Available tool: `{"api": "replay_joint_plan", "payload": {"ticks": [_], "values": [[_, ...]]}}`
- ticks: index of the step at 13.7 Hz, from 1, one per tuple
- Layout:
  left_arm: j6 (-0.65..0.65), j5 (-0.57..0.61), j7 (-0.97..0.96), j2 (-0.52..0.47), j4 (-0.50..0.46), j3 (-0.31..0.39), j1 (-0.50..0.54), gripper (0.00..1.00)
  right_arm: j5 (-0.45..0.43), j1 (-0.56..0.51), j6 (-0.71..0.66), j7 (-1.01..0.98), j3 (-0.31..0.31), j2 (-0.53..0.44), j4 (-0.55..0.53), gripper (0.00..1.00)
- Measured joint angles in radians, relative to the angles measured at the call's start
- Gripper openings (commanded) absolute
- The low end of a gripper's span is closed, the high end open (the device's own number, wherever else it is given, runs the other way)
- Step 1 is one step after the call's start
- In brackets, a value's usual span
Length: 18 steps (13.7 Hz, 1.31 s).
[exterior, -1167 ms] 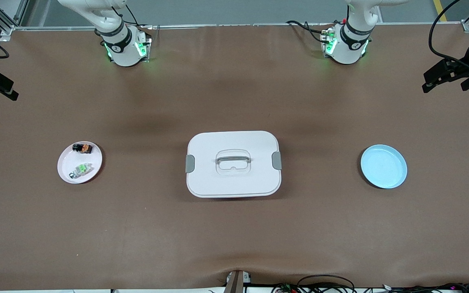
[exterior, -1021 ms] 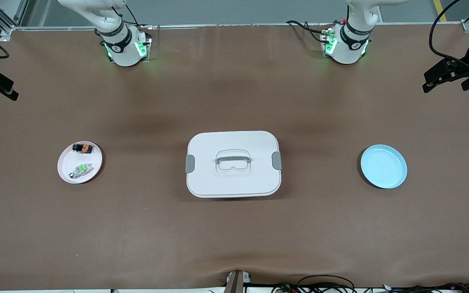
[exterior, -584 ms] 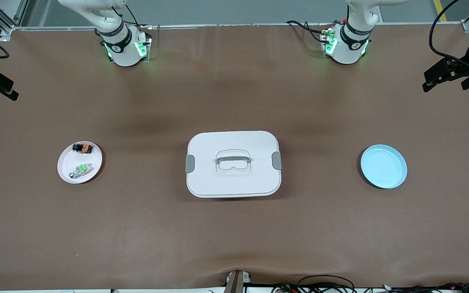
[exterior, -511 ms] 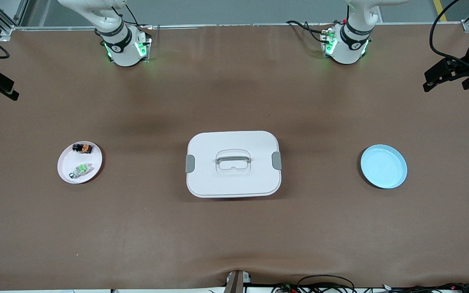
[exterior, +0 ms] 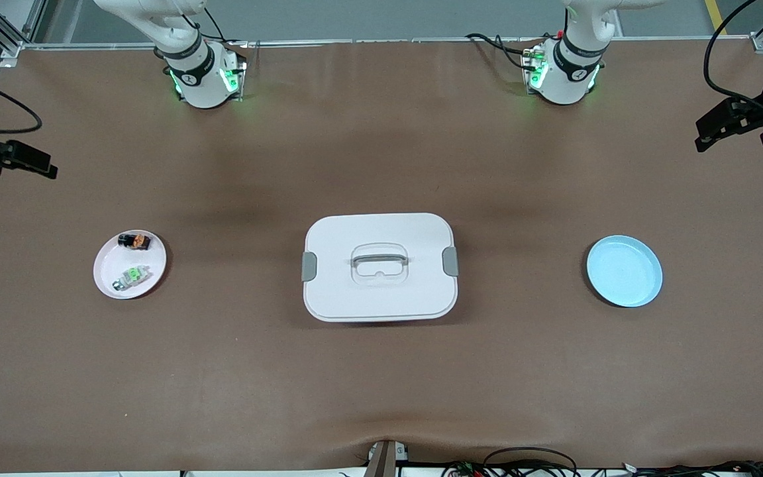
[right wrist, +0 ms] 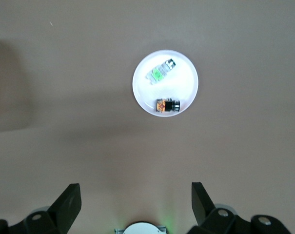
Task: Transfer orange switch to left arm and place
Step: 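Move the right gripper down over the white plate of switches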
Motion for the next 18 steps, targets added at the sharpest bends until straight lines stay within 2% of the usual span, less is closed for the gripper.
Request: {"api": "replay_joint_plan", "payload": {"ticks": [4,6,18], "values": [[-0.001,0.000,0.000,0.009,0.001,0.000,0.000,1.00,-0.001,-0.021,0.029,0.000,-0.009,0.095,-0.007,1.00],[-0.004,0.000,0.000,0.011,0.001,0.000,0.000,1.00,-0.011,-0.033,0.107,-0.001,-0.009,0.119,-0.039,1.00],[-0.010,0.000,0.000,0.018,0.001,0.000,0.001,1.00,-0.025,-0.071,0.538,-0.002,-0.012,0.119,-0.375,1.00]]}}
